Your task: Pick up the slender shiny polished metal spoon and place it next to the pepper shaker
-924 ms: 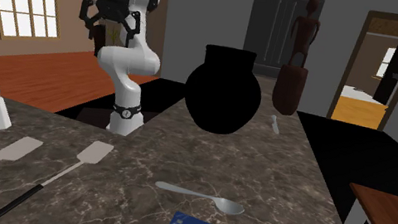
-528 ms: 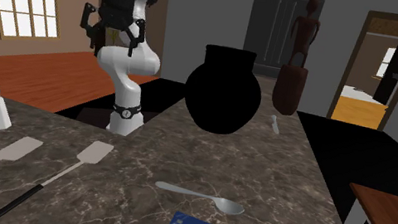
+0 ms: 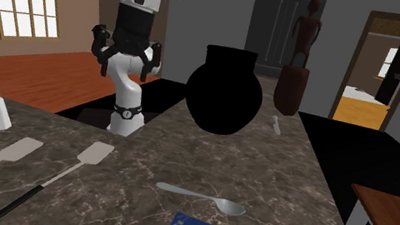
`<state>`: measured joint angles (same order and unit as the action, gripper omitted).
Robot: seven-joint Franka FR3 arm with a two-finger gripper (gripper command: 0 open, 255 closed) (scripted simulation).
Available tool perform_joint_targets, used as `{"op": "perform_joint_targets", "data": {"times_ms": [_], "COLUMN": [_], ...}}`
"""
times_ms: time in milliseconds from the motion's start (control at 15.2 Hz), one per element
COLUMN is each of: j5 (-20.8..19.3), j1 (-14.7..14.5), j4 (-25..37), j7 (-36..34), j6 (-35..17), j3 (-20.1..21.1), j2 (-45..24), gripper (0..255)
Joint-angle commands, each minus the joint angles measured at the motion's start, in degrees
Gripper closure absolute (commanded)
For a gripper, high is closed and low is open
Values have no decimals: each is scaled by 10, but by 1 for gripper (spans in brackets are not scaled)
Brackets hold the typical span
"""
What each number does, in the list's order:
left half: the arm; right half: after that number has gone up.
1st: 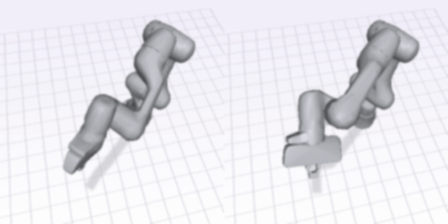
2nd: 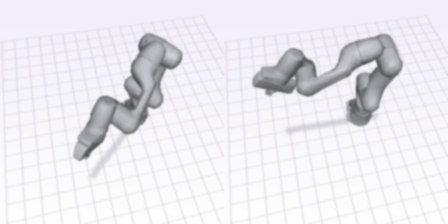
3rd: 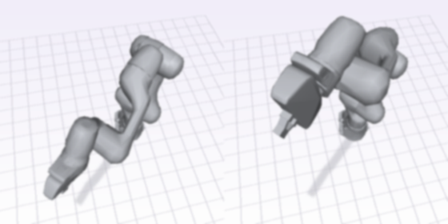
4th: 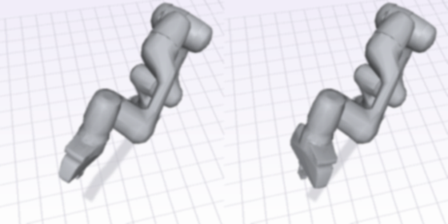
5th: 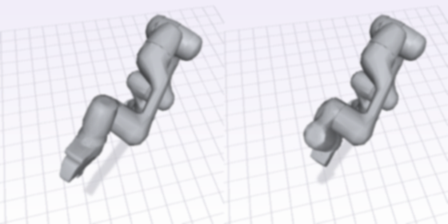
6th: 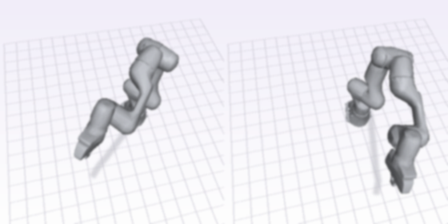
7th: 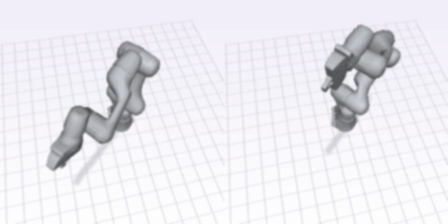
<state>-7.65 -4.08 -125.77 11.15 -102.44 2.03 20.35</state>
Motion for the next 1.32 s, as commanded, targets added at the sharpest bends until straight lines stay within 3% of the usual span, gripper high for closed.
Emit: {"op": "perform_joint_targets", "data": {"times_ms": [0, 594, 1254], "j5": [-4, -32, -82], "j1": [-7, -38, -87], "j4": [26, 158, 348], "j7": [8, 40, 75], "j6": [-15, -46, -33], "j3": [7, 41, 70], "j2": [-46, -235, -445], "gripper": [0, 0, 0]}}
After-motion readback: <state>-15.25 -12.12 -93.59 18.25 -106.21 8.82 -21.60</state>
